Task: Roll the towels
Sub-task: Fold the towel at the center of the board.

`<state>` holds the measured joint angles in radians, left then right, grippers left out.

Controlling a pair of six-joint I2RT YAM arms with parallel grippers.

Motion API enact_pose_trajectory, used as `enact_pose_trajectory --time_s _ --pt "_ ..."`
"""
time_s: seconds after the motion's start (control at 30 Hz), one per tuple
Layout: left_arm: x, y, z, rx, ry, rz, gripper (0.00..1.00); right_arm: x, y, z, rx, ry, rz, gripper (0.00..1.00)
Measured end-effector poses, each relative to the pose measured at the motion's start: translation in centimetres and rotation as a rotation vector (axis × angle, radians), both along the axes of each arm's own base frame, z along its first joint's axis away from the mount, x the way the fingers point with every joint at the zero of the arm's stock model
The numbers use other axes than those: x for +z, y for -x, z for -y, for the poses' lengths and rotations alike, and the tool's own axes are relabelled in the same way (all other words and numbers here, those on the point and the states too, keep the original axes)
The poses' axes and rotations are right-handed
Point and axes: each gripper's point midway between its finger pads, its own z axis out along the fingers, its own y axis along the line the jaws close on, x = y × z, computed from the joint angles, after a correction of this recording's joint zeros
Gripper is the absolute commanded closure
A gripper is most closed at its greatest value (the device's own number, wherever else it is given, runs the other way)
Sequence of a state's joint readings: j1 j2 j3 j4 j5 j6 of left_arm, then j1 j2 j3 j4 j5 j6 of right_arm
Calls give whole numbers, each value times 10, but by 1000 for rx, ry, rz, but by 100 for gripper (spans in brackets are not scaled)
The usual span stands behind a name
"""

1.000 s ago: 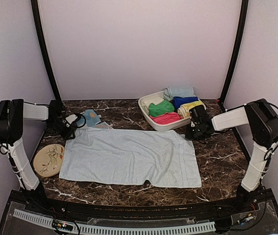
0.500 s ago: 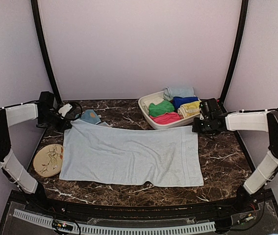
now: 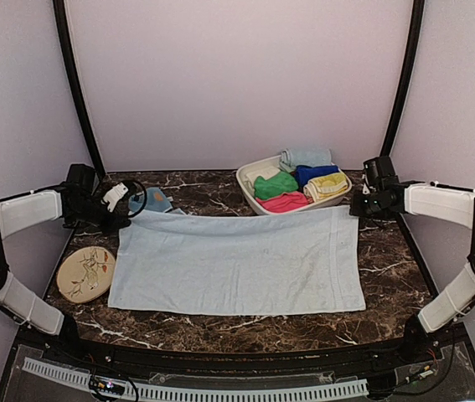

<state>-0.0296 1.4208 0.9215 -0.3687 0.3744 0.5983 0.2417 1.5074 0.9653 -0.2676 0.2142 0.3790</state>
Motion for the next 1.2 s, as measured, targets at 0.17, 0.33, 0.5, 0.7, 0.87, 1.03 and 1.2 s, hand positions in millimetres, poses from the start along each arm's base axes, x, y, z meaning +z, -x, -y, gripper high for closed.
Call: enact_pose_trajectory --time_s 0.17,0.33,0.5,0.7,0.87,1.03,1.2 --pt "13 -16 10 5 -11 83 100 8 -3 2 6 16 0 100" --pt "29 -29 6 35 -19 148 100 9 0 4 6 26 -11 100" --pt "37 -8 7 16 -16 186 100 10 21 8 -22 29 -11 100" --pt "17 34 4 -30 -48 169 100 0 68 10 -81 41 -45 100" --pt "16 56 3 -66 -72 181 100 -7 108 3 -98 18 -65 100" --pt "14 71 4 -97 -81 184 100 -12 138 3 -144 -5 -84 100" --pt "3 92 4 -122 -92 167 99 -11 155 3 -209 -60 -94 100"
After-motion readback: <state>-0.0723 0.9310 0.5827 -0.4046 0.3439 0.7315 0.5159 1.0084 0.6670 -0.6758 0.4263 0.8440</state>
